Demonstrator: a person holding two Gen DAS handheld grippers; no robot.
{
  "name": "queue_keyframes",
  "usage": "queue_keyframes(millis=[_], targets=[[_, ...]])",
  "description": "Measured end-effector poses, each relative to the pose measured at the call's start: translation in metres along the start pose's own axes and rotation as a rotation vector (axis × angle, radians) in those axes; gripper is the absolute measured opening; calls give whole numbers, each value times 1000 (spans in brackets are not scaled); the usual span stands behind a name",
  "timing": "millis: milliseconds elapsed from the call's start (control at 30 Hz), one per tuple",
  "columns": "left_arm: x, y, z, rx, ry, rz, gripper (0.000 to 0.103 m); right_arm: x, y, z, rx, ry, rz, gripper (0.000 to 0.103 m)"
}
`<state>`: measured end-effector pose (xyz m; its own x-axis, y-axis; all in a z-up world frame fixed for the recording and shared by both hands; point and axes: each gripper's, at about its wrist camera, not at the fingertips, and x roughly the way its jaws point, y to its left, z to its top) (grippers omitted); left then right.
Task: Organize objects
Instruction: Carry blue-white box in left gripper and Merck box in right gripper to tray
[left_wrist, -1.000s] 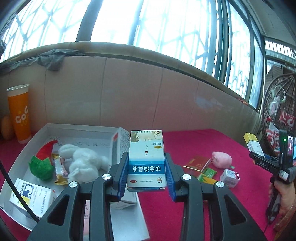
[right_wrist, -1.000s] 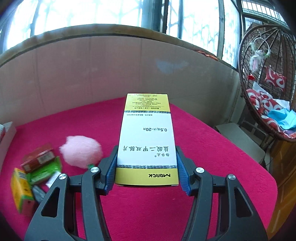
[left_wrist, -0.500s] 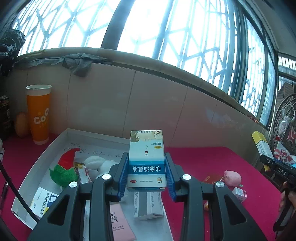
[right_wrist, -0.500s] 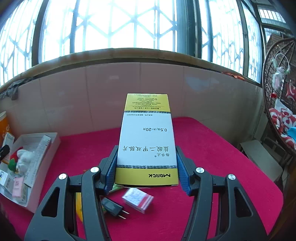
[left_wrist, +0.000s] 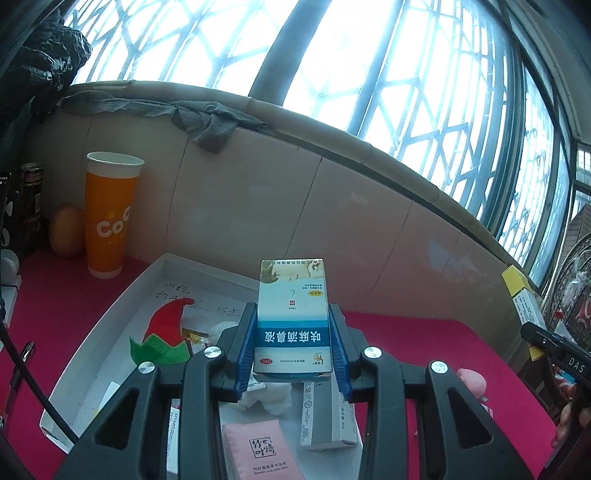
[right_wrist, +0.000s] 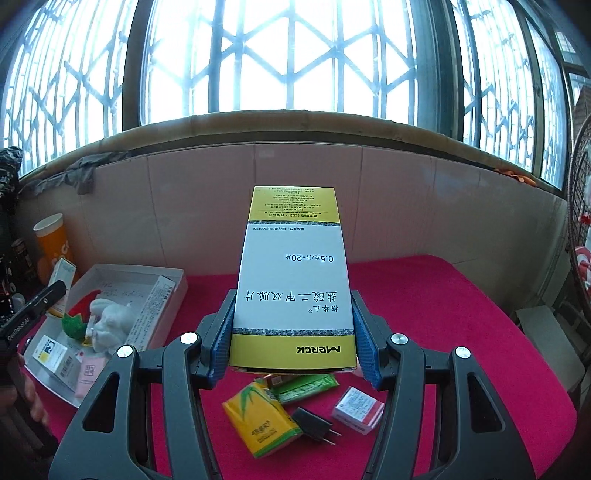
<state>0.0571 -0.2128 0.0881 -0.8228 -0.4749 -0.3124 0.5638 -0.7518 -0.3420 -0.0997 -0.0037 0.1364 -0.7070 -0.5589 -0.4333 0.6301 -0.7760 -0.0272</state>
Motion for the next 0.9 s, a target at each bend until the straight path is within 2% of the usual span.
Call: queue_keyframes(millis=[233,500,633,800,900], targets=[[1,20,5,-42,-12,25,36,2,46,12,-90,-10,83,56],[7,60,12,-180,-2,11,36,14,96,18,-160,13,180,56],[9,77,13,-246,5,-1,36,26,117,16,-169,52,228,56],[10,86,14,-253,5,6,36,45,142,15,-156,113,288,56],[13,91,13,-275,13,-22,36,55,155,14,-140,147,323,56]])
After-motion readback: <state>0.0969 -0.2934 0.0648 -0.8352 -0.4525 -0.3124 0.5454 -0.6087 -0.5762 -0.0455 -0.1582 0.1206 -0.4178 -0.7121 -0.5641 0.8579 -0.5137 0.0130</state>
